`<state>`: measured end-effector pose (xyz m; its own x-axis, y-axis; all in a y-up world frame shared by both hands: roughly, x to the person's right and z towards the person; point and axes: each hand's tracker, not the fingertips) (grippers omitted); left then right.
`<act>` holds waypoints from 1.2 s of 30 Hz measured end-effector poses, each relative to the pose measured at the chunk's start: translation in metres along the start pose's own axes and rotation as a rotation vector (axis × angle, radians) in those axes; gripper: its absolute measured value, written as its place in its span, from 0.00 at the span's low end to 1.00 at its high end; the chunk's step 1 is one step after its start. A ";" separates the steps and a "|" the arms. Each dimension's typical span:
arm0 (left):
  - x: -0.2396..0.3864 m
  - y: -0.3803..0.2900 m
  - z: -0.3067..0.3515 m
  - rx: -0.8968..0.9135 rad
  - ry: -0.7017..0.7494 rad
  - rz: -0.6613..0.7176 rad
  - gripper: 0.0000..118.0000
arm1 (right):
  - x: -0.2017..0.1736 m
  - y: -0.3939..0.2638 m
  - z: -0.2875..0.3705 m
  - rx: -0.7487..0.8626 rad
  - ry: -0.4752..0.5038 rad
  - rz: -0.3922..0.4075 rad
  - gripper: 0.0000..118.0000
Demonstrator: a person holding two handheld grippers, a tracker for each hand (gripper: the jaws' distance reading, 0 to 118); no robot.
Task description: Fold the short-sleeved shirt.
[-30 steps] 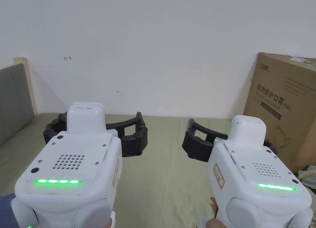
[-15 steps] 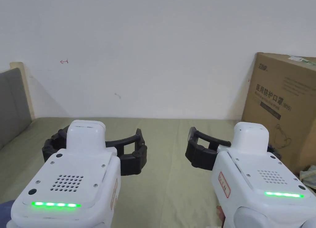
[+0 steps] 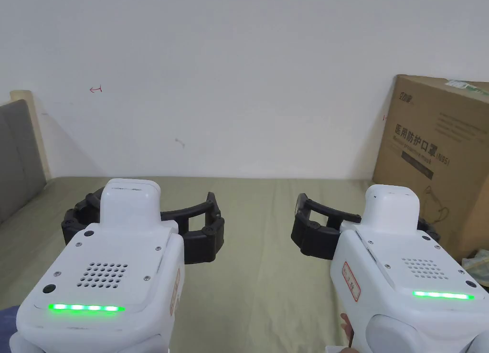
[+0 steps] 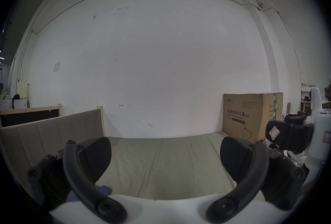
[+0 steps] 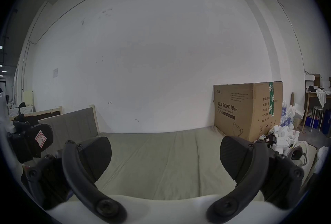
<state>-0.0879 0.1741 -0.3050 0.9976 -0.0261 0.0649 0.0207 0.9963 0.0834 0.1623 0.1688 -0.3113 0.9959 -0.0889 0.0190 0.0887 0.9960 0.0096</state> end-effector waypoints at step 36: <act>0.003 -0.002 0.006 -0.010 -0.009 -0.012 1.00 | 0.002 -0.006 0.005 -0.009 0.007 0.025 1.00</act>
<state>-0.0853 0.1717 -0.2988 0.9966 -0.0386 0.0724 0.0332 0.9966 0.0748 0.1633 0.1625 -0.3062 0.9979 -0.0639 0.0122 0.0639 0.9980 0.0001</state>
